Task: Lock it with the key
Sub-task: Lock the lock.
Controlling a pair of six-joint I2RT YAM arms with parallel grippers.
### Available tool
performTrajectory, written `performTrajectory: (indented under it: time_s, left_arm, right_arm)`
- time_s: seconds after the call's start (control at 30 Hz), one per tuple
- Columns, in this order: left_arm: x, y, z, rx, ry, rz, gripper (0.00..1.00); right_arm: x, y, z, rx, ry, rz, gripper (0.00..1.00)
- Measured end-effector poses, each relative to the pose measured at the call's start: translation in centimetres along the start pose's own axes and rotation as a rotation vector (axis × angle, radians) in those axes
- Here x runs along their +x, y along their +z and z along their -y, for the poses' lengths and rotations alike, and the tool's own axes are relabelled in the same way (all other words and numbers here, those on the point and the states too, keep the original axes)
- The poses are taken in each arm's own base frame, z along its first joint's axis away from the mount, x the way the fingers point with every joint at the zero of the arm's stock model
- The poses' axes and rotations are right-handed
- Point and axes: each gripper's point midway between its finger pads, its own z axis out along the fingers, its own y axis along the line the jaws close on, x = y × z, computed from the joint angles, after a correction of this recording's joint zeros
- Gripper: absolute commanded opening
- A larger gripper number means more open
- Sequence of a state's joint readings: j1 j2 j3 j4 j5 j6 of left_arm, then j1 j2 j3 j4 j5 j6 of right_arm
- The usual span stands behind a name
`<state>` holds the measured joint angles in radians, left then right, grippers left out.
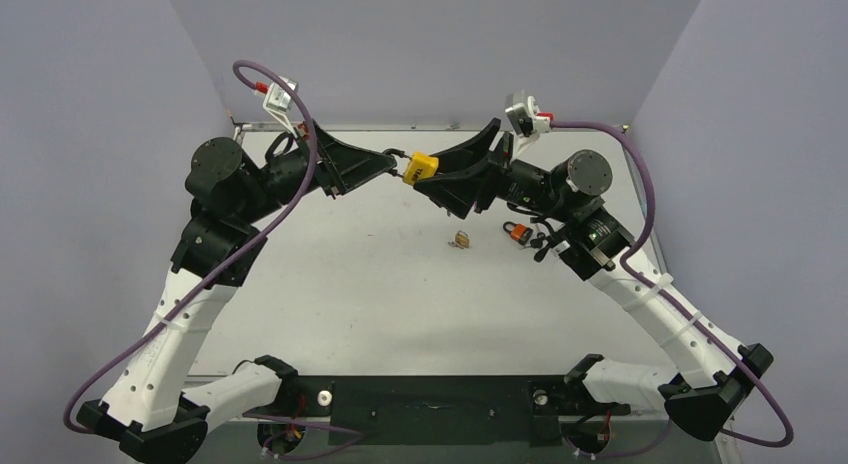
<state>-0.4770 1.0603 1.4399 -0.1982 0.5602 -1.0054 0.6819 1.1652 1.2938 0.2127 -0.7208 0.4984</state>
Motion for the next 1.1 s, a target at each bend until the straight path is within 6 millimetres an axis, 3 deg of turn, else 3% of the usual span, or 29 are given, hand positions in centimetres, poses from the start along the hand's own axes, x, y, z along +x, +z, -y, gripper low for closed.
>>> performTrajectory:
  time_s: [0.17,0.67,1.1]
  left_arm:
    - [-0.1,-0.2,0.3,0.005,0.004,0.003,0.00]
    - [-0.3,-0.5,1.2,0.035,0.024,0.016,0.00]
    - [-0.1,-0.4,1.0,0.038,0.020,0.008,0.00]
  right_arm:
    - [0.2,0.4,0.0,0.009,0.011,0.006,0.42]
    - [-0.8,1.1,-0.9,-0.035,0.122,0.101,0.45]
    - [-0.3,1.4,-0.8,-0.031,0.139,0.097,0.44]
